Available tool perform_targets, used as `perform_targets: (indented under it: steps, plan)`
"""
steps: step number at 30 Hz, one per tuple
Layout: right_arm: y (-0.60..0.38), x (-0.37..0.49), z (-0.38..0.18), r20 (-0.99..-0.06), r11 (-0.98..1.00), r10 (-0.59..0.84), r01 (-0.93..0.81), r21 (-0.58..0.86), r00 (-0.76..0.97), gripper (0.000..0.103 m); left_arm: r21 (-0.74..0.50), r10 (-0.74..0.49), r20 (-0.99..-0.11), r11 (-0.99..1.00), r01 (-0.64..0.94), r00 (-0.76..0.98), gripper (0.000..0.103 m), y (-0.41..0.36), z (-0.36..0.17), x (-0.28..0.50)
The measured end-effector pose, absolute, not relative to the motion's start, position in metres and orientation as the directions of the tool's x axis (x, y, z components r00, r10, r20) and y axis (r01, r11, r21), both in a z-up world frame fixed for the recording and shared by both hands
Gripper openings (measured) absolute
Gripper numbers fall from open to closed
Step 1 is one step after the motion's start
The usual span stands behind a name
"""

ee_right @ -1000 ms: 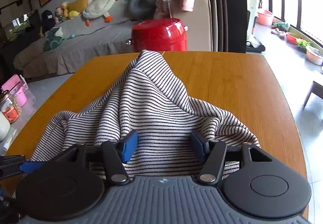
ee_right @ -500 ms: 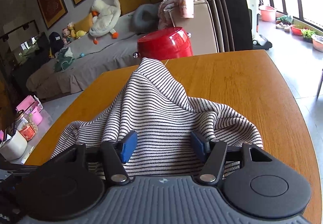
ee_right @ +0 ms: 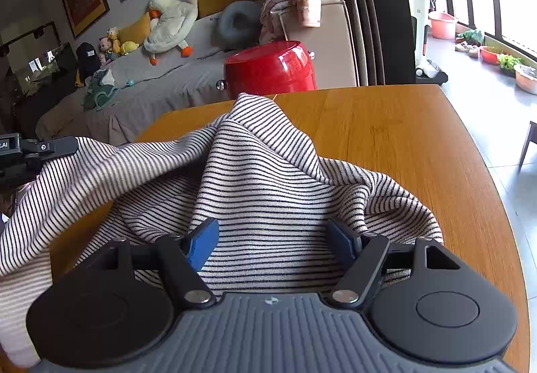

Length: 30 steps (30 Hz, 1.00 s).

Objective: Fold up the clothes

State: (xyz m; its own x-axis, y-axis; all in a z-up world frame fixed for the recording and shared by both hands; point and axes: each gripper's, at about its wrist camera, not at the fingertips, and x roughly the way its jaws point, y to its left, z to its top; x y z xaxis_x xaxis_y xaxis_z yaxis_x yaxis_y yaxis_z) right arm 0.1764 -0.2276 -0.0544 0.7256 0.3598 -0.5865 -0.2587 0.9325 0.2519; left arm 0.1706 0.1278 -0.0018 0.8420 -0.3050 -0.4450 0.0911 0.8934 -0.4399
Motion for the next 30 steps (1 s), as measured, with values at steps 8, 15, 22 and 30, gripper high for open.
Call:
perform_targets:
  steps: [8,15,22,30]
  plan:
    - [-0.220,0.177,-0.054,-0.601,0.938,0.346,-0.271,0.215,0.721,0.078,-0.441,-0.153,-0.431,0.895,-0.060,0.889,0.016,0.188,0.005,0.176]
    - [-0.211,0.177,-0.053,-0.622,0.953,0.297,-0.262,0.149,0.725,0.078,-0.466,-0.348,-0.433,0.876,0.124,0.831,0.058,0.149,0.002,0.170]
    - [-0.197,0.167,-0.022,-0.609,0.966,0.217,-0.258,0.021,0.763,0.004,-0.457,-0.551,-0.454,0.818,0.348,0.700,0.085,0.073,-0.024,0.163]
    - [-0.229,0.166,0.031,-0.500,0.986,-0.022,-0.065,-0.156,0.866,0.002,-0.458,-0.597,-0.475,0.795,0.397,0.647,0.096,0.041,-0.056,0.162]
